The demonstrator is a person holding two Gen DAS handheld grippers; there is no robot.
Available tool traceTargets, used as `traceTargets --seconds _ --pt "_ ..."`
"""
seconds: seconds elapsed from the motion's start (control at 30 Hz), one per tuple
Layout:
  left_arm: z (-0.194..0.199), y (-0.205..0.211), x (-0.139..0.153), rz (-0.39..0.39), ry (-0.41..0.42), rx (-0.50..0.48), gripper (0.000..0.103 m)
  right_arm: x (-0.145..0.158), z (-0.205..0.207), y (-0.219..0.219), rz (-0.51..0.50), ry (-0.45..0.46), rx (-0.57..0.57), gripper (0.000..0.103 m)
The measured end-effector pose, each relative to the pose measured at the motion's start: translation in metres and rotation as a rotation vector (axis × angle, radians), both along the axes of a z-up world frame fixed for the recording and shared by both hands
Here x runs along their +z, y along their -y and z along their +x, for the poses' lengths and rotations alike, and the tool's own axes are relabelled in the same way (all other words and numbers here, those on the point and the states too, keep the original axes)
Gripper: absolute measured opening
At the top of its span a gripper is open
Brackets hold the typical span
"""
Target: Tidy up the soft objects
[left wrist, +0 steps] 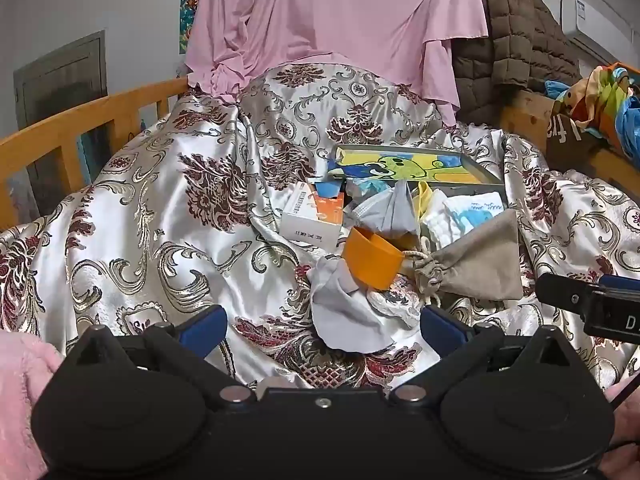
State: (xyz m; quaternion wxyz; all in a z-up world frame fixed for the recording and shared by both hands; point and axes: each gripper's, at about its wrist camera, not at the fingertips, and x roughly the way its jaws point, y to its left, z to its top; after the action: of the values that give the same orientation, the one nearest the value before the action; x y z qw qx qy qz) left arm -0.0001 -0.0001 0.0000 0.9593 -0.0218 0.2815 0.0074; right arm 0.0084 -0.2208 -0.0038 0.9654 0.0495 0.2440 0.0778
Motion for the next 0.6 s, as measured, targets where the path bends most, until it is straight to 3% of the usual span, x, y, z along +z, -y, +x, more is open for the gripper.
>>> traceTargets --seconds 0.6 --pt "0.0001 0.0001 0.0 0.002 -0.003 0.0 0.102 0.0002 -0.0009 0.0008 0.008 -0.003 0.002 0.103"
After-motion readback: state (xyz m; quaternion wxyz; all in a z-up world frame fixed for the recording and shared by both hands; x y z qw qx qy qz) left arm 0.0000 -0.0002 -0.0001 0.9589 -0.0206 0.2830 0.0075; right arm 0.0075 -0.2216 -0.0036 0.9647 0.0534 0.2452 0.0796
